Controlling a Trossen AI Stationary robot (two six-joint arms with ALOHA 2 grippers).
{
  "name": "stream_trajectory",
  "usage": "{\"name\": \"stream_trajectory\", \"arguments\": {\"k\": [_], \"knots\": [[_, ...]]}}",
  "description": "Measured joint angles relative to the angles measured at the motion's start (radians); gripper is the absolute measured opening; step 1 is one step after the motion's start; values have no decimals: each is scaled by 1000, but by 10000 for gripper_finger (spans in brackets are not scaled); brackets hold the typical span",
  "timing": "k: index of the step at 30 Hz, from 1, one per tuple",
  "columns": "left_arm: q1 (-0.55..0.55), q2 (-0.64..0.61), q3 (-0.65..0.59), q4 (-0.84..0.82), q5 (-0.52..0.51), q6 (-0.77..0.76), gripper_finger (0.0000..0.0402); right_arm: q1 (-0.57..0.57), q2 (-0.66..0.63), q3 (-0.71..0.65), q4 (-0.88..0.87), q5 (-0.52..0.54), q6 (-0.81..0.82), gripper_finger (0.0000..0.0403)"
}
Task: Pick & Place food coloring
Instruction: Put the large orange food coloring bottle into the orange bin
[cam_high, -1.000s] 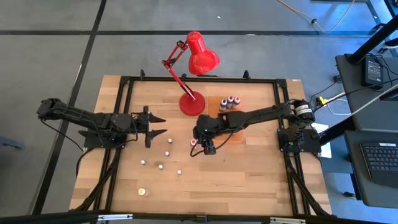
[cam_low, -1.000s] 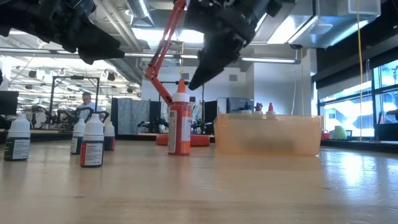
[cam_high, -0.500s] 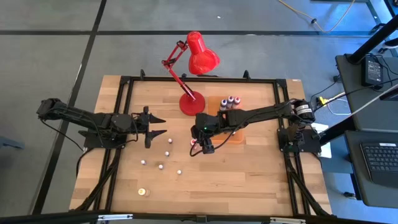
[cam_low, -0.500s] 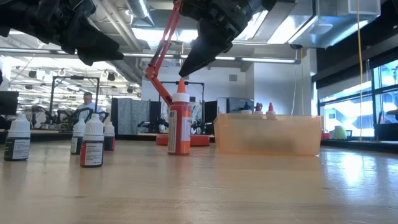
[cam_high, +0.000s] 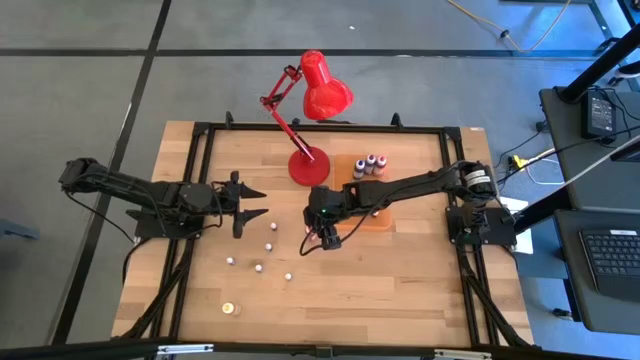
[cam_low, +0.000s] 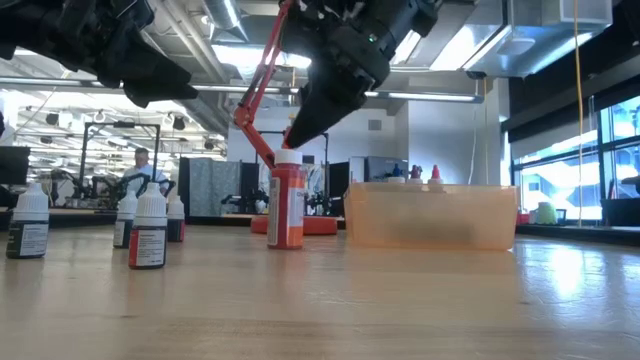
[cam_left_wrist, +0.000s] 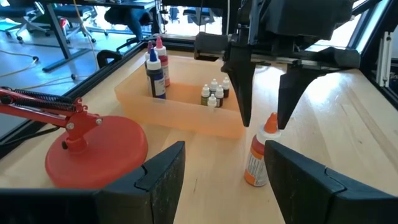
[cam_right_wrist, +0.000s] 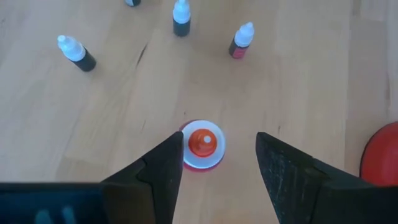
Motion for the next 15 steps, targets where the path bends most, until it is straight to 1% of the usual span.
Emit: {"name": "stream_trajectory", "arguments": {"k": [12,15], "knots": [[0,0,0,-9,-3,1,212,0,10,0,20,-1,7,203],[0,0,0,-9,-3,1,214,0,10,0,19,-41,7,206]]}}
